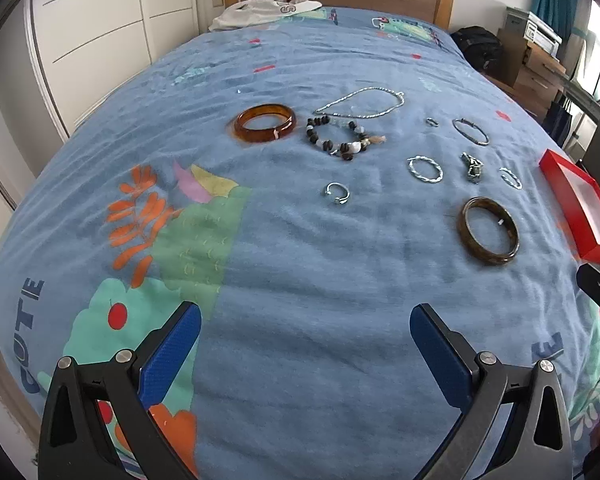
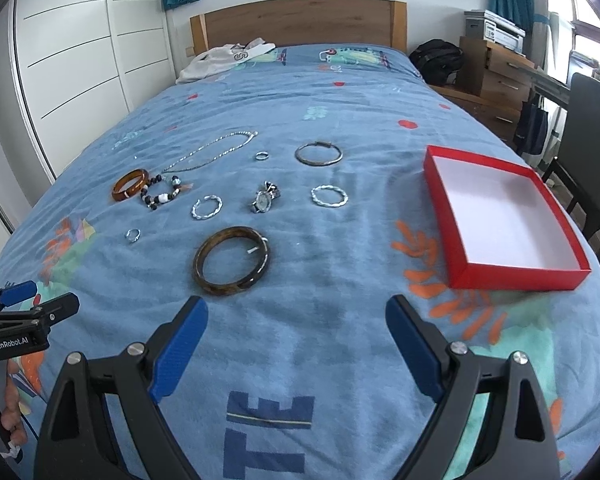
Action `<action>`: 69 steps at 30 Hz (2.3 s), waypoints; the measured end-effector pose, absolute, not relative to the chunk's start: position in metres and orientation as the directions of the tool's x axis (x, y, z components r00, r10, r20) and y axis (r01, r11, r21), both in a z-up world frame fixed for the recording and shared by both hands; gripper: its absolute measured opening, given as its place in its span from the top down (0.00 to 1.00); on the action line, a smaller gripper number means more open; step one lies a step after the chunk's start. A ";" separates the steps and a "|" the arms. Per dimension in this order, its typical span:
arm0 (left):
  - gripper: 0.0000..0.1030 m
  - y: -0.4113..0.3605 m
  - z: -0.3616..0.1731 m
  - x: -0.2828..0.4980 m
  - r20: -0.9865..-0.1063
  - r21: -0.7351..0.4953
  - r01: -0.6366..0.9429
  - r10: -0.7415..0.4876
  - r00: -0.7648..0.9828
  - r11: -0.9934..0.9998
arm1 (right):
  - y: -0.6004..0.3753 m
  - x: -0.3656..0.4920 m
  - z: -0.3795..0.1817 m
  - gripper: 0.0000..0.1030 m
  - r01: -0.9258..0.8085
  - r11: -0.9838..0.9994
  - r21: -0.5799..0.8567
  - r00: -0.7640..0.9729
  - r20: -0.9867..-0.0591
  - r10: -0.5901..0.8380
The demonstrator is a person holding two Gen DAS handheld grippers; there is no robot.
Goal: Organize jewelry
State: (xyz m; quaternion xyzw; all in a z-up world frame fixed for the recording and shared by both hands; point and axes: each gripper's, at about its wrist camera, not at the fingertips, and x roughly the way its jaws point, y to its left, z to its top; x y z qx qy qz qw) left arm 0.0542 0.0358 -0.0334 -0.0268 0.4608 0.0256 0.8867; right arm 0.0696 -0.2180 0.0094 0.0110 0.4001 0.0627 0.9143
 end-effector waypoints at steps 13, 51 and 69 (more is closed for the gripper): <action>0.01 0.044 -0.045 0.061 -0.826 -0.040 -0.084 0.014 0.563 0.996 | -0.209 0.082 -0.001 0.12 -0.132 0.989 0.072 0.667 -0.731 0.142; 0.09 0.041 -0.060 0.108 -0.827 -0.073 -0.089 -0.010 0.562 0.993 | -0.244 0.119 -0.015 0.13 -0.133 0.983 0.129 0.661 -0.727 0.185; 0.14 0.052 -0.064 0.111 -0.825 -0.100 -0.094 -0.030 0.564 0.991 | -0.218 0.119 -0.022 0.13 -0.197 0.971 0.135 0.639 -0.734 0.232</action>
